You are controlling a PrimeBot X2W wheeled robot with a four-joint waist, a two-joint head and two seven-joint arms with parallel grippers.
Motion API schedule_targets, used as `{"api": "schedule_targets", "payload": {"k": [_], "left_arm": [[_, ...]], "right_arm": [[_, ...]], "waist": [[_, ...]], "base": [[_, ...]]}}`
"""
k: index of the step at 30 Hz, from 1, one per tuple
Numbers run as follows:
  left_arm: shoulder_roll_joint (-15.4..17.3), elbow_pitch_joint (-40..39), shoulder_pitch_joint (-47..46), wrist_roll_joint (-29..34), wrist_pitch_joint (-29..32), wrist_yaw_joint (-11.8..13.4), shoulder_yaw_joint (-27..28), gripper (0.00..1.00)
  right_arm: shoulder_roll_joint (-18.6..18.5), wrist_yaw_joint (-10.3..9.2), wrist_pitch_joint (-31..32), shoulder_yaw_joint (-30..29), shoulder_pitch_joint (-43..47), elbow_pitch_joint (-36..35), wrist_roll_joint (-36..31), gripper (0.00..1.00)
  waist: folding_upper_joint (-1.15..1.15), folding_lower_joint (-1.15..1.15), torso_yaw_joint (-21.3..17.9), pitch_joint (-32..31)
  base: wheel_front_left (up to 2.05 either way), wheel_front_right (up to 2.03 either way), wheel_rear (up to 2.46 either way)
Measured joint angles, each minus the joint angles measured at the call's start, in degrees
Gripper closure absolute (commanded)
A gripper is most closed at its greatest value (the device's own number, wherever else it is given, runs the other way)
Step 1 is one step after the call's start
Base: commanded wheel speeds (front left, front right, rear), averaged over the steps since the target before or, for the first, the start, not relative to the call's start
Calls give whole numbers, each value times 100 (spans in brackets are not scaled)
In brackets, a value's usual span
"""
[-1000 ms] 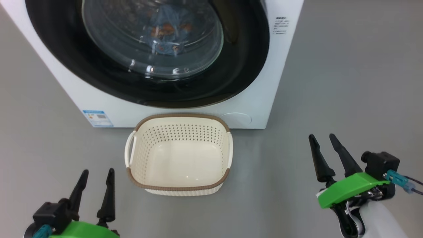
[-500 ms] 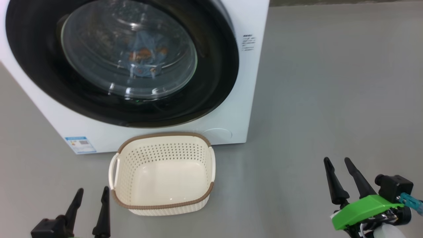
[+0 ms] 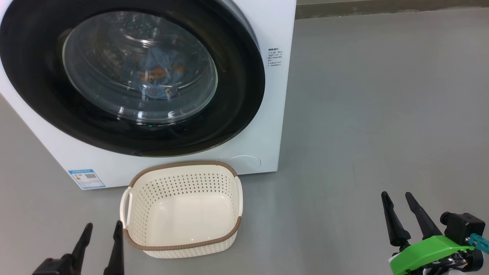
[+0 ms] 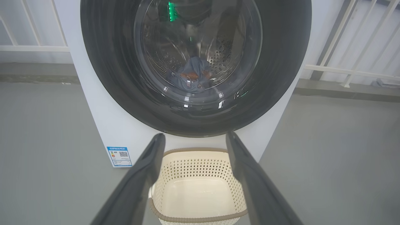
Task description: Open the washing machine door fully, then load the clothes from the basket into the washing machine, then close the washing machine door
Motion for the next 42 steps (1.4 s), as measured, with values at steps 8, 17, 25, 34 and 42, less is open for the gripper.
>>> {"api": "schedule_targets", "payload": {"k": [8, 17, 25, 34, 42], "left_arm": [[-19, -20, 35, 18, 0, 0, 45, 0], [-47, -62, 35, 58, 0, 0, 164, 0], [-104, -31, 36, 56, 1, 1, 202, 100], [-412, 407, 182, -16, 54, 1, 89, 100], [-420, 407, 175, -457, 162, 1, 120, 100]], "right_arm": [[11, 0, 0, 0, 80, -43, 0, 0], [24, 0, 0, 1, 80, -66, 0, 0], [46, 0, 0, 4, 81, -44, 1, 100], [285, 0, 52, 11, 342, 405, 85, 100], [311, 0, 165, -25, 337, 360, 491, 100]], "waist": [[0, 0, 7, 10], [0, 0, 1, 24], [0, 0, -18, 28], [0, 0, -15, 26], [0, 1, 13, 13]], "base": [[0, 0, 0], [0, 0, 0], [0, 0, 0], [0, 0, 0], [0, 0, 0]]}}
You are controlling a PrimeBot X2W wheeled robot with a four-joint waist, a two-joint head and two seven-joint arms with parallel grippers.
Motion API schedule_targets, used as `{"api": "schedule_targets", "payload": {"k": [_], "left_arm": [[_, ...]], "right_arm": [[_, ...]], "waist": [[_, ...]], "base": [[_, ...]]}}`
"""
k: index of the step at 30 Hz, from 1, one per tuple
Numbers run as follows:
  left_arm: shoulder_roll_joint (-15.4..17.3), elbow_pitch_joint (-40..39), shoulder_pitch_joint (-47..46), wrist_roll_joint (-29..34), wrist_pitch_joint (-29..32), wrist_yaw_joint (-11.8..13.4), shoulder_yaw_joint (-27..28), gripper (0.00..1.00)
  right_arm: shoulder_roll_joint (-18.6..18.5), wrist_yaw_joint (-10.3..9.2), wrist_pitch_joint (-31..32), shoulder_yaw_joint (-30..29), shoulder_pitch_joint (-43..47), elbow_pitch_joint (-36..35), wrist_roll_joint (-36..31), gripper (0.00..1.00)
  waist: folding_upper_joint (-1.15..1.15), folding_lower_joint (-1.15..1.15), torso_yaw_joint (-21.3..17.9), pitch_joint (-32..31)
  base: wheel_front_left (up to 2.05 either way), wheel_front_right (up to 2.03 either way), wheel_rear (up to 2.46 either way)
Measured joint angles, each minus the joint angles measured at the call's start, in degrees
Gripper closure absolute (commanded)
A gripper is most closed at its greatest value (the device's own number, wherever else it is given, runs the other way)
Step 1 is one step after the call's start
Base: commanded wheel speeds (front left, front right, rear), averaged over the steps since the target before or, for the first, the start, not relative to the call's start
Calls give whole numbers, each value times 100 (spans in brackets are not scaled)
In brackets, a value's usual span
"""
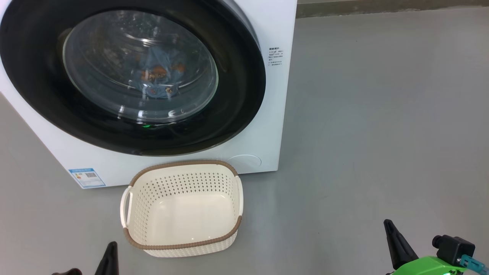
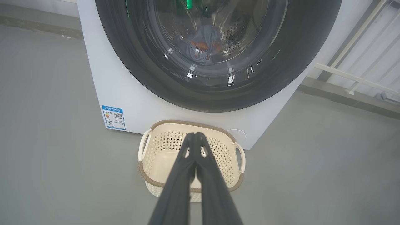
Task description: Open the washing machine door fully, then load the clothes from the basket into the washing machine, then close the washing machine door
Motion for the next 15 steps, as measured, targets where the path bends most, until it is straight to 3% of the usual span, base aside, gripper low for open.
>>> {"api": "schedule_targets", "payload": {"k": [15], "left_arm": [[-25, 1, -26, -891, 253, 1, 82, 100]], "right_arm": [[51, 0, 249, -110, -2, -124, 760, 100]], "waist": [[0, 0, 47, -14]], "base": [[0, 0, 0]]}}
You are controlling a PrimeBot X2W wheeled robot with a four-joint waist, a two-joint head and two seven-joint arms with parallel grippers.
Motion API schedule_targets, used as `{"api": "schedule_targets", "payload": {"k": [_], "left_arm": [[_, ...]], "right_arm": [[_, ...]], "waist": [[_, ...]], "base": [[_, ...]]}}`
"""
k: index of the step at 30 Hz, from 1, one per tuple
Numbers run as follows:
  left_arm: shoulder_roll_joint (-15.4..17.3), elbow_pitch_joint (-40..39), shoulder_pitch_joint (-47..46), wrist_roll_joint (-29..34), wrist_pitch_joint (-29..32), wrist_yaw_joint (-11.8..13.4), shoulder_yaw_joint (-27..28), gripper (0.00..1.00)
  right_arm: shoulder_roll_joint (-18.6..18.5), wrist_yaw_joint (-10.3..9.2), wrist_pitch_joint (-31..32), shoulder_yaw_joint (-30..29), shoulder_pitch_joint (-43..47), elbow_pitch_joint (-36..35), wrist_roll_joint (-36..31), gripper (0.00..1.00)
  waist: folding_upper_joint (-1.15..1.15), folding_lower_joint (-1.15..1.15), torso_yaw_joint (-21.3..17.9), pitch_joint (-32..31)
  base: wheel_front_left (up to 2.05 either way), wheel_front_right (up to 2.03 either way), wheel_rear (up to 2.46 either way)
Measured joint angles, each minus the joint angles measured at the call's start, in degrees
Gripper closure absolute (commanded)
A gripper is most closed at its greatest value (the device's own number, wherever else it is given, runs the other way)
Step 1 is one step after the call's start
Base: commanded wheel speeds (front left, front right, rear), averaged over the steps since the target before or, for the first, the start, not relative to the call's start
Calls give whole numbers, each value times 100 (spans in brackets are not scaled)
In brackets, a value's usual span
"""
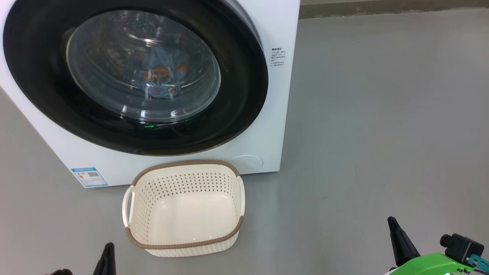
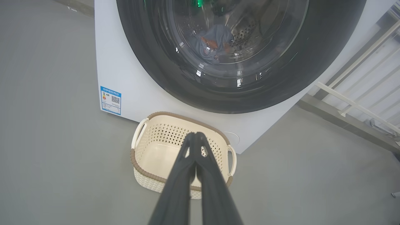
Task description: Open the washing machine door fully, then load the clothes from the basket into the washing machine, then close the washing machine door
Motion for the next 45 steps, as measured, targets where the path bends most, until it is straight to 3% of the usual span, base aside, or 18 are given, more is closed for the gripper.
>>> {"api": "schedule_targets", "payload": {"k": [45], "left_arm": [[-113, 22, -311, -2652, 757, 0, 258, 100]], "right_arm": [[199, -1, 758, -345, -18, -385, 2297, 100]], "waist": [[0, 0, 141, -53]], "base": [[0, 0, 0]]}}
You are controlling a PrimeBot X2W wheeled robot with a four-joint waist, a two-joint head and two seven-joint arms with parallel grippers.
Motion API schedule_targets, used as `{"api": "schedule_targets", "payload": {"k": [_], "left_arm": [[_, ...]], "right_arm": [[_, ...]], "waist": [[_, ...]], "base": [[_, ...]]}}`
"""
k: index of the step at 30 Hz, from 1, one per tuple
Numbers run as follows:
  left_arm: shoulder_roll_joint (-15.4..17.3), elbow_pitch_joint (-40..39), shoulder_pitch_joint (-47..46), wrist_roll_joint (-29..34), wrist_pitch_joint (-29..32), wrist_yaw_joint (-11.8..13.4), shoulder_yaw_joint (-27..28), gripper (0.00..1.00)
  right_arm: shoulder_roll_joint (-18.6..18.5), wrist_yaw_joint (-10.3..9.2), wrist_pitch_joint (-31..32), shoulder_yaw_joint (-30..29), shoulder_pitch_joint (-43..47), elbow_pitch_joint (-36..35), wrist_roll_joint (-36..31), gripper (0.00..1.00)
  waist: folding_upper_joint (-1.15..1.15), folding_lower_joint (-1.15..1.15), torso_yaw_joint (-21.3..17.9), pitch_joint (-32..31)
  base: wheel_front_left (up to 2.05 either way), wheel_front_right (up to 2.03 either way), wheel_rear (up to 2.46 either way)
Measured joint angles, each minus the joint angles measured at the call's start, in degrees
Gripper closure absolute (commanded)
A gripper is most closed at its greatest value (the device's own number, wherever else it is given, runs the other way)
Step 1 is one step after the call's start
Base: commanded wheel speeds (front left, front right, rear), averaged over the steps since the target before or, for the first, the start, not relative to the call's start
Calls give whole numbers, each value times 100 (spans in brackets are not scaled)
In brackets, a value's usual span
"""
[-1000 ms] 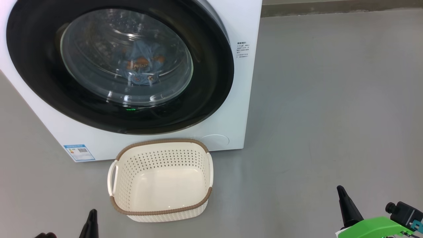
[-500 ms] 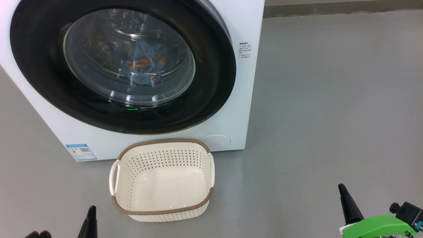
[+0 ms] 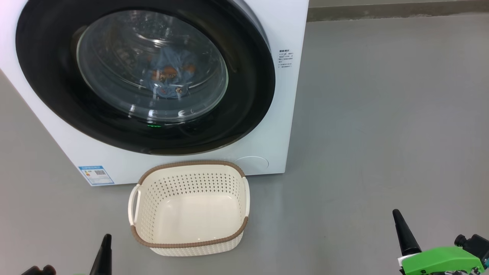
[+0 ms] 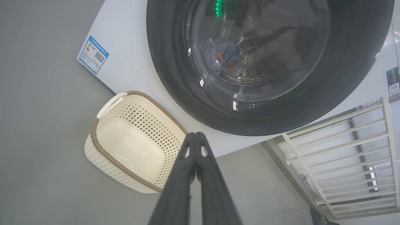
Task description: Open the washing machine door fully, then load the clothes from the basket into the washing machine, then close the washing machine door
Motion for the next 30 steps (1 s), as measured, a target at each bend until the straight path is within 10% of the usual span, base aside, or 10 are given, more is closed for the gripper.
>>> {"api": "schedule_targets", "payload": {"k": [30], "left_arm": [[-80, 18, -219, -1681, 476, 0, 174, 100]], "right_arm": [[127, -4, 495, -241, -8, -250, 1512, 100]], "waist": [[0, 0, 89, -33]], "base": [[0, 0, 0]]}}
